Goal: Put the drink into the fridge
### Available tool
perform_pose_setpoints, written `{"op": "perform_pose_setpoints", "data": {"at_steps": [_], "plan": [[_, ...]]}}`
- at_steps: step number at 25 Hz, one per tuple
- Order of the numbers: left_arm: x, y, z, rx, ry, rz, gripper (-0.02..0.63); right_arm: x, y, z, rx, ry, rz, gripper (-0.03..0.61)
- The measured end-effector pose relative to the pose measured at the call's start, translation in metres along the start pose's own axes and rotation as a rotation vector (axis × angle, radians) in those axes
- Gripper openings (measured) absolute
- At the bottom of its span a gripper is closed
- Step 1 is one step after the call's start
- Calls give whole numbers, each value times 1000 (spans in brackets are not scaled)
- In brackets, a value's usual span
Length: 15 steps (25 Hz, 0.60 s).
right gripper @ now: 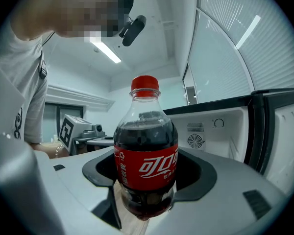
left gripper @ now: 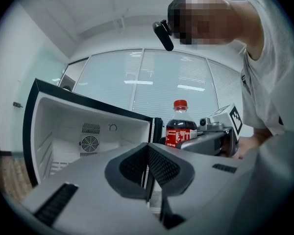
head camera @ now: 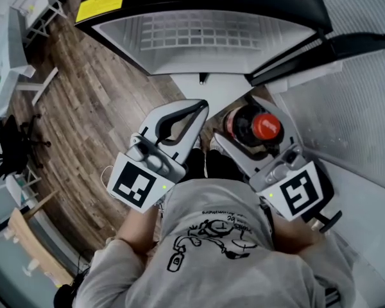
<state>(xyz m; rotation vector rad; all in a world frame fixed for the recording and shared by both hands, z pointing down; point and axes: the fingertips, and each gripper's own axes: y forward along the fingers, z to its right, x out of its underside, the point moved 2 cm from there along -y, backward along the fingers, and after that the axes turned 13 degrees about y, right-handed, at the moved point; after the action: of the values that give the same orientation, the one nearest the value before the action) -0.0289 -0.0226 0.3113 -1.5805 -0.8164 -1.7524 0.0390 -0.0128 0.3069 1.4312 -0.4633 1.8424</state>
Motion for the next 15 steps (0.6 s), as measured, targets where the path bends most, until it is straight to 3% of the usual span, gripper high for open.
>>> {"op": "perform_pose_setpoints", "data": {"at_steps": [15], "plan": [[38,25,-21,10,32,1,2,25,24,42,61,-23,21,324]]}}
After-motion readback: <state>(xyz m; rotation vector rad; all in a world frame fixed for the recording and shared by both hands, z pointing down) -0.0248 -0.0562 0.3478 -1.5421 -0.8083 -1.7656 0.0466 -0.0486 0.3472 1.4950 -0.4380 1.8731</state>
